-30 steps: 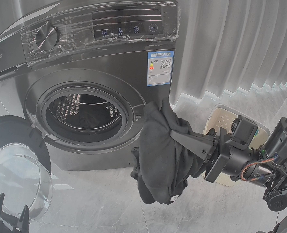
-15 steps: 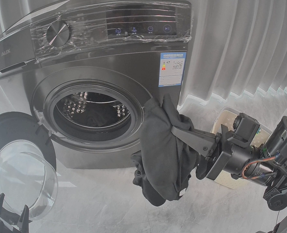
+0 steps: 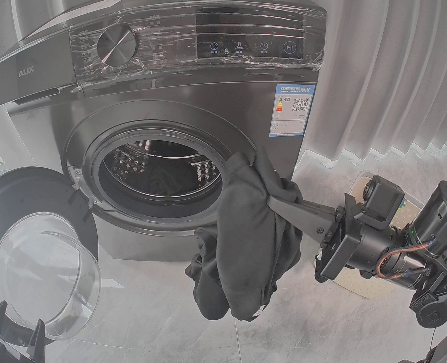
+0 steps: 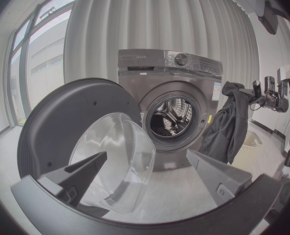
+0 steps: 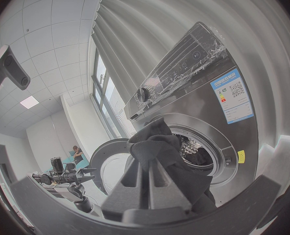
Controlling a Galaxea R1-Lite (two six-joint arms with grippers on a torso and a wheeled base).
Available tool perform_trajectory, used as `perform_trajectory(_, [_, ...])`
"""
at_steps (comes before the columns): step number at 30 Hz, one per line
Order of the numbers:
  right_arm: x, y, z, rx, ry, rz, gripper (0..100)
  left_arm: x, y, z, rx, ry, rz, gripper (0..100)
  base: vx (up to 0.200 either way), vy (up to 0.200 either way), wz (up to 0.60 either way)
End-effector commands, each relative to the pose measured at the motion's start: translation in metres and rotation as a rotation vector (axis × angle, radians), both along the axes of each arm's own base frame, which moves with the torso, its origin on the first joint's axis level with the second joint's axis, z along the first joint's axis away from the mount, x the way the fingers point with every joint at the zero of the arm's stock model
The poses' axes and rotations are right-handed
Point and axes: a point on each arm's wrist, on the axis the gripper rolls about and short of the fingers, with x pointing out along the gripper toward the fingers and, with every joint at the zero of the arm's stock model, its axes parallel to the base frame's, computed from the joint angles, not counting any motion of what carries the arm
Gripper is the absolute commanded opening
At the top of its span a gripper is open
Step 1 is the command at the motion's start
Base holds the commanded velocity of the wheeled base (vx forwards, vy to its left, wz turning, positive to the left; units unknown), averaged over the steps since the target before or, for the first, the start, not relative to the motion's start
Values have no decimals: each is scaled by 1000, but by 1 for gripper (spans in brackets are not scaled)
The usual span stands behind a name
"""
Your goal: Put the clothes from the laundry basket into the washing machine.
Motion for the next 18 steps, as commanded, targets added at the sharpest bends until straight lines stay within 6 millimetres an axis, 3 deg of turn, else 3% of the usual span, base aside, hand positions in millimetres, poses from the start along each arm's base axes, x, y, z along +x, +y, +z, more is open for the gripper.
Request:
perform_trajectory(1, [0,0,0,0,-1,0,0,0,0,-5,-1,5,0,100,0,0,600])
perform_trajectory(5, [0,1,1,4,-3,3,0,0,0,-5,-1,5,0,100,0,0,600])
perform_trajectory(18, [-1,-2,-11,-46,23,-40,0,0,0,-5,5,5,-4,100,0,0,0])
